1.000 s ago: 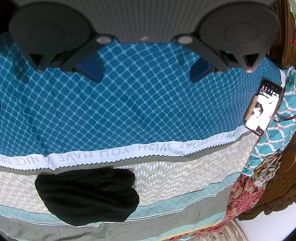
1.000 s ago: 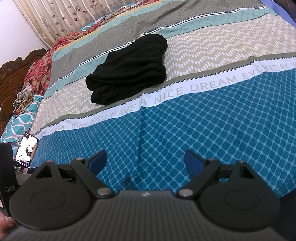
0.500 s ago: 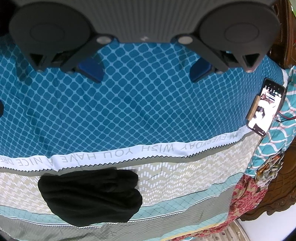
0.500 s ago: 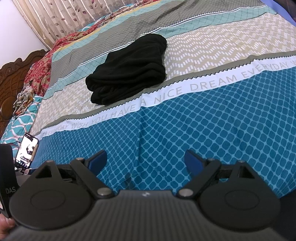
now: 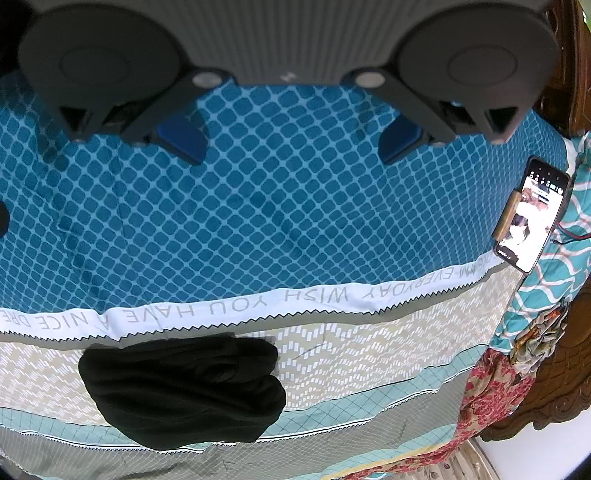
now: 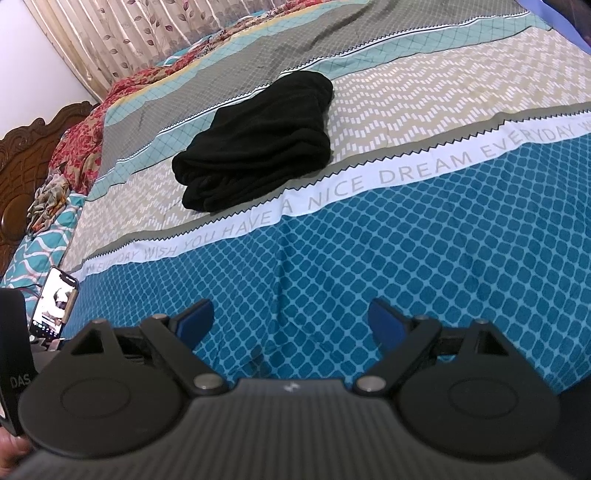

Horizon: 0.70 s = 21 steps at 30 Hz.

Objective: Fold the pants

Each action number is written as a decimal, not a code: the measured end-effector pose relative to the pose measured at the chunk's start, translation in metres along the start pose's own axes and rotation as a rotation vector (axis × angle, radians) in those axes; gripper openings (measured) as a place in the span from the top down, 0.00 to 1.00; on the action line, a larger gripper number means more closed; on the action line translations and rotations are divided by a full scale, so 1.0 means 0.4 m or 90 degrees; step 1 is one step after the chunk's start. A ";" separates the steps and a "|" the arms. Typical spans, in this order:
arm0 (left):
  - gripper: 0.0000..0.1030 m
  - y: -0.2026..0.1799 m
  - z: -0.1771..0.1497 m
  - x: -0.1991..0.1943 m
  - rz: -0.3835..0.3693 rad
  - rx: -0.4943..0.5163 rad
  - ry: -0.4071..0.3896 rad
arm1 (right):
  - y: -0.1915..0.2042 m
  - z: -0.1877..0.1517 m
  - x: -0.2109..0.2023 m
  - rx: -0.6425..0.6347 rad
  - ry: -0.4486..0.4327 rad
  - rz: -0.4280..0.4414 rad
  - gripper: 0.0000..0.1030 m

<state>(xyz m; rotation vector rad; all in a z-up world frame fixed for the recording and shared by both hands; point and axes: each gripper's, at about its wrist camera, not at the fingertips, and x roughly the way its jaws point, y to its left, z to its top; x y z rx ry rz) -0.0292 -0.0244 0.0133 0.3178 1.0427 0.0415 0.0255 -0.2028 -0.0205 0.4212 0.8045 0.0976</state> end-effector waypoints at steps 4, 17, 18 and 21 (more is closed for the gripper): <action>0.00 0.001 -0.001 0.000 -0.001 -0.002 0.001 | -0.001 0.000 -0.001 0.001 -0.002 0.000 0.10; 0.00 0.003 -0.002 0.001 -0.001 -0.003 0.000 | 0.000 -0.001 -0.001 0.002 -0.003 -0.001 0.10; 0.00 0.004 -0.001 0.001 -0.001 -0.003 0.000 | -0.001 -0.001 -0.001 0.002 -0.003 -0.001 0.10; 0.00 0.005 -0.001 0.001 -0.001 -0.003 0.000 | 0.000 -0.001 -0.001 0.002 -0.003 -0.001 0.10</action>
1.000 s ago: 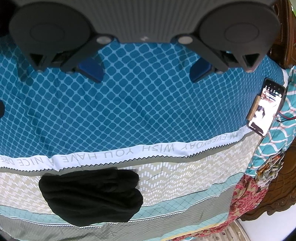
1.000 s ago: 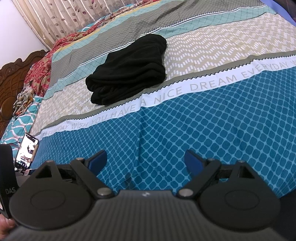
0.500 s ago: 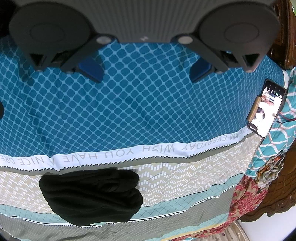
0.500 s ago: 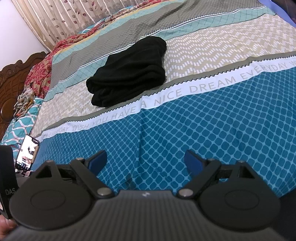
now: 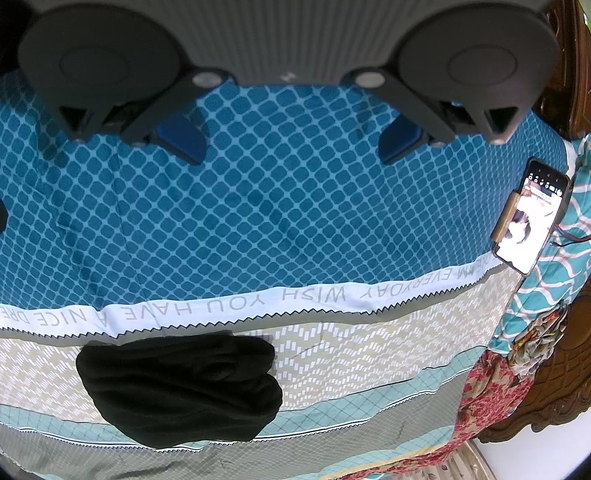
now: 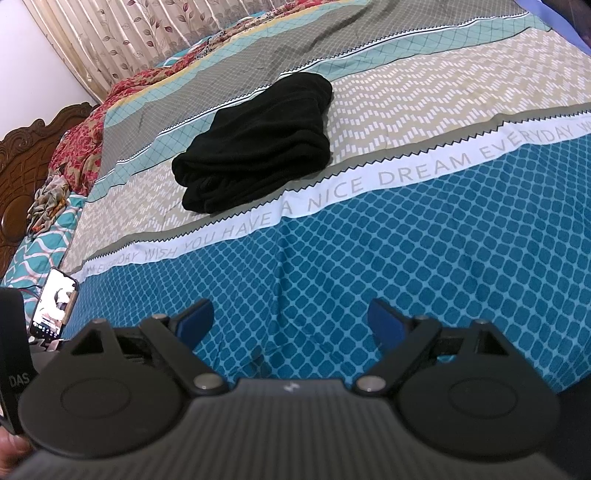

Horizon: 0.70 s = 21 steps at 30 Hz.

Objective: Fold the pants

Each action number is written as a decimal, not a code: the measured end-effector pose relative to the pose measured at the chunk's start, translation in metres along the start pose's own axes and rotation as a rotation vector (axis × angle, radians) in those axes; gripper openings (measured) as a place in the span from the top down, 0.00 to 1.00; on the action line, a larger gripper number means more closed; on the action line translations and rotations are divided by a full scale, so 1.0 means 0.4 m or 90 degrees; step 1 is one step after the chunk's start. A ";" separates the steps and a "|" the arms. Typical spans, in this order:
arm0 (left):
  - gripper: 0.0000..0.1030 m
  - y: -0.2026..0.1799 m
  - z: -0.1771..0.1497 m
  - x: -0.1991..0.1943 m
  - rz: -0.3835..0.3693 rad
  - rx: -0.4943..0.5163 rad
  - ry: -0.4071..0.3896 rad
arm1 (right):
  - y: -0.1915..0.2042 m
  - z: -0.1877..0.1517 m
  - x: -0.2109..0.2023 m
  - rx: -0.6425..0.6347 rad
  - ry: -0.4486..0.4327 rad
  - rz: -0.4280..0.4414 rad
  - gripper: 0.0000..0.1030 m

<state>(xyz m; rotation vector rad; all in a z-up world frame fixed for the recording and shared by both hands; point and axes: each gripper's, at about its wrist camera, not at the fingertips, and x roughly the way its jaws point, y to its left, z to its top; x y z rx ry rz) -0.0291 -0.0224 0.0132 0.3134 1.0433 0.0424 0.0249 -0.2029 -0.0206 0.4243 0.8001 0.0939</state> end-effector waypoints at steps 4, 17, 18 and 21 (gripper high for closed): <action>0.00 0.001 0.001 0.000 0.000 0.001 -0.001 | 0.000 0.001 0.001 -0.001 0.000 0.000 0.10; 0.00 -0.010 0.009 0.002 -0.001 0.001 0.003 | -0.003 0.004 0.003 0.000 0.001 0.000 0.10; 0.00 -0.010 0.009 0.001 -0.001 0.000 0.003 | -0.003 0.004 0.004 0.001 0.001 0.000 0.10; 0.00 -0.010 0.009 0.002 -0.001 0.000 0.004 | -0.003 0.004 0.004 0.001 0.001 0.000 0.10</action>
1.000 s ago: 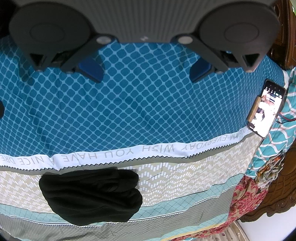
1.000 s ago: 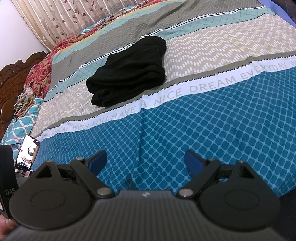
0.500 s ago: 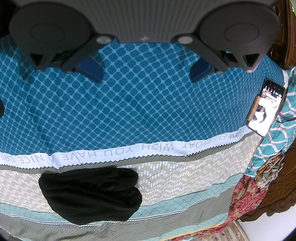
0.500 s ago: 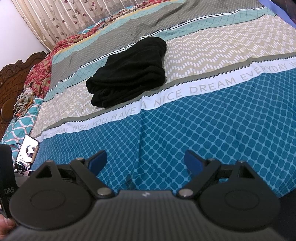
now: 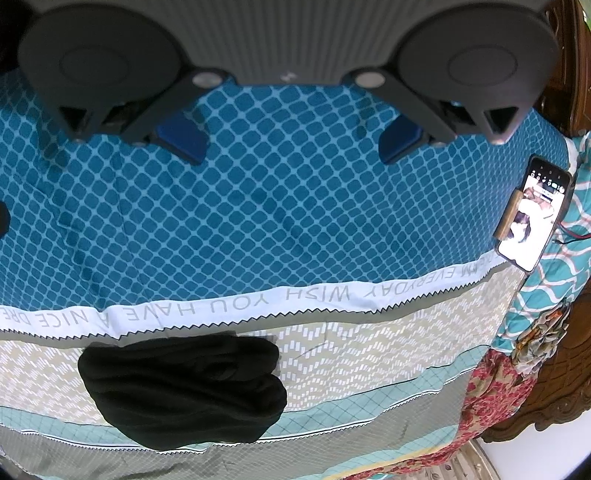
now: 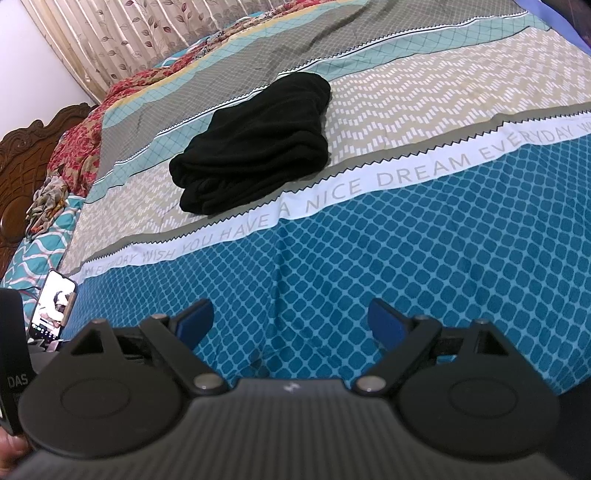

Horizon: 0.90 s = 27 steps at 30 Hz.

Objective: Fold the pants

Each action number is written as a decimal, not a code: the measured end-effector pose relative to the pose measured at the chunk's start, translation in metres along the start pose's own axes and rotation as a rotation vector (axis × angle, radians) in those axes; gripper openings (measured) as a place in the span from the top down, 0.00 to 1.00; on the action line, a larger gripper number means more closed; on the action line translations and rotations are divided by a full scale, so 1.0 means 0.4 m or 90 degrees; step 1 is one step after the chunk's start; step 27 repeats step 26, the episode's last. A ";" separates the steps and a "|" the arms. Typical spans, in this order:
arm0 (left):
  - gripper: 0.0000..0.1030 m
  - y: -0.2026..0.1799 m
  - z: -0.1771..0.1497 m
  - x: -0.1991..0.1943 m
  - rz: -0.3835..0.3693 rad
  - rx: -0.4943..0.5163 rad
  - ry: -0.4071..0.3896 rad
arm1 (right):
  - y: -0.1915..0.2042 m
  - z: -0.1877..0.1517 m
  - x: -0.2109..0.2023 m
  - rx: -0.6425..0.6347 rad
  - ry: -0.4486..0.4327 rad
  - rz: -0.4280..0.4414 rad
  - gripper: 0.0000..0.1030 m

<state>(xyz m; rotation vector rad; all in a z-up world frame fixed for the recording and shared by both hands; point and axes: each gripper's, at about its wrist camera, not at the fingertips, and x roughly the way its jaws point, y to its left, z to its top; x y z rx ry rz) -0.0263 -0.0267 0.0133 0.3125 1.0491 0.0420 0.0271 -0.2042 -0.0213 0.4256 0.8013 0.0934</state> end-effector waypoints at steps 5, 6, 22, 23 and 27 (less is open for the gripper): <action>0.00 -0.002 -0.001 0.003 -0.001 -0.003 0.003 | -0.005 0.002 0.005 0.003 0.001 -0.001 0.10; 0.00 -0.002 -0.001 0.004 -0.001 -0.004 0.004 | -0.006 0.002 0.006 0.003 0.001 -0.001 0.10; 0.00 0.001 0.001 0.011 -0.011 -0.010 0.011 | 0.000 -0.011 0.015 0.006 0.003 -0.005 0.10; 0.00 0.002 0.001 0.008 -0.015 -0.012 0.005 | 0.000 -0.011 0.015 0.005 0.003 -0.006 0.10; 0.00 0.006 0.004 -0.010 -0.038 -0.019 -0.018 | 0.004 -0.009 0.011 -0.005 -0.004 -0.006 0.10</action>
